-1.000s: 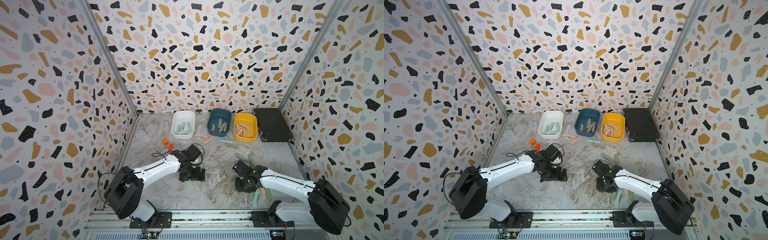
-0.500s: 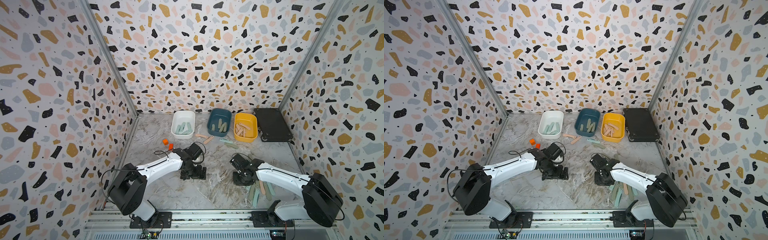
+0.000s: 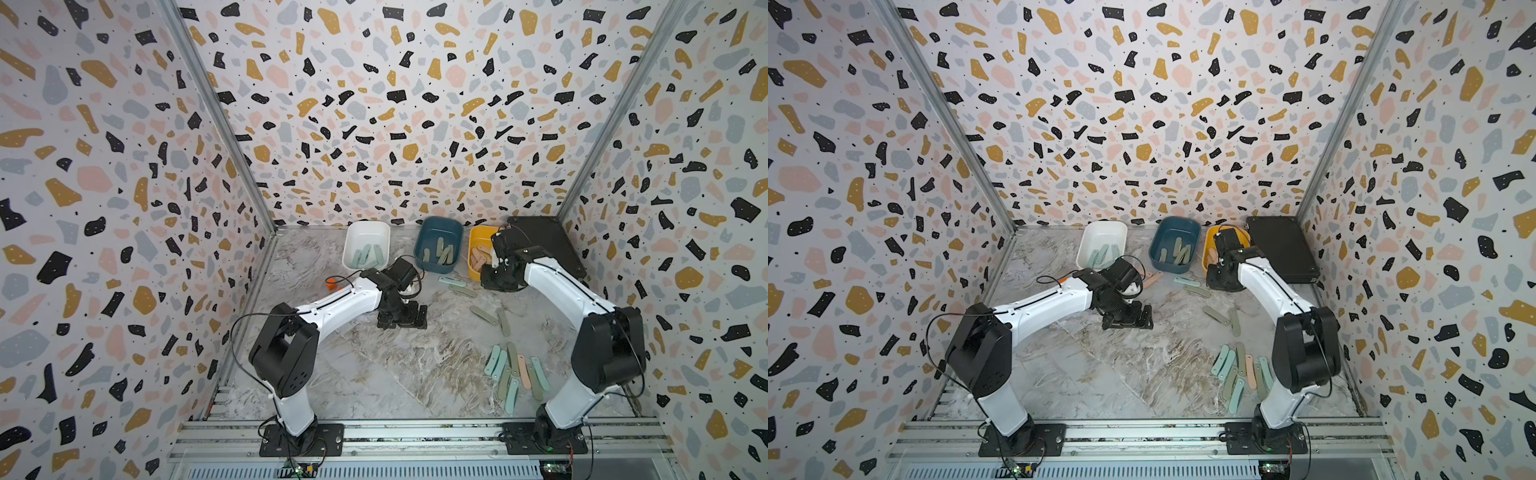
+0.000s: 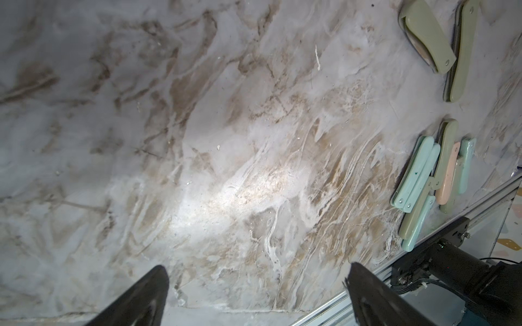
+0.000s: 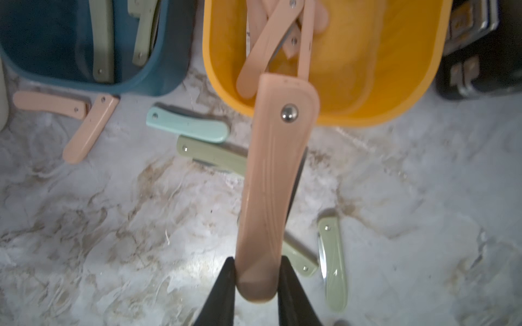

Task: Place the fruit knives into the storage box by color
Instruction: Place the fruit knife in the storage box.

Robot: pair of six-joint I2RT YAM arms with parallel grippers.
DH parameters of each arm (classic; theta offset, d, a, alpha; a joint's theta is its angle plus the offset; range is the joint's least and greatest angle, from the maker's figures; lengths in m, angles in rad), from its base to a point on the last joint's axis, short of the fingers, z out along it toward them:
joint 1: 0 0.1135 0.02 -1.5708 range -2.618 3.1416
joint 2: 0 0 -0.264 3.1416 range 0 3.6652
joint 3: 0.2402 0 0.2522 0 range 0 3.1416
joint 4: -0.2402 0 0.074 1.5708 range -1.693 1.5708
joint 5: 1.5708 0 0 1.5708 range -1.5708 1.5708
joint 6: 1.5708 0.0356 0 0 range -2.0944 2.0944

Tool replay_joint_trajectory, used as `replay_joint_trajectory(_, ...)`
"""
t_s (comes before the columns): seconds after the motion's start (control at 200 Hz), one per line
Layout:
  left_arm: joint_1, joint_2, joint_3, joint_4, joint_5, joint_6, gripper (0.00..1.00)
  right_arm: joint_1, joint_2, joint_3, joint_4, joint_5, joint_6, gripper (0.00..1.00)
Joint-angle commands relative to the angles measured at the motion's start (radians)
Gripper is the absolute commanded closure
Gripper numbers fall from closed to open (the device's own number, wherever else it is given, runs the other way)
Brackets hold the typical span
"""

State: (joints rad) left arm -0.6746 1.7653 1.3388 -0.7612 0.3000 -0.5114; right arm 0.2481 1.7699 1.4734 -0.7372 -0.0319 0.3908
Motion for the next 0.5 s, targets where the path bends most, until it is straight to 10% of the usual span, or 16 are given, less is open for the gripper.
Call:
replay_joint_trajectory(0.0, 0.007, -0.001, 0.029, -0.011, -0.008, 0.019, 0.01, -0.049, 0.147, 0.175, -0.098, -0.09, -0.126, 0.83)
replay_joint_trajectory(0.496, 0.025, 0.023, 0.044, -0.015, 0.005, 0.041, 0.01, -0.125, 0.46, 0.569, -0.199, -0.182, -0.242, 0.72)
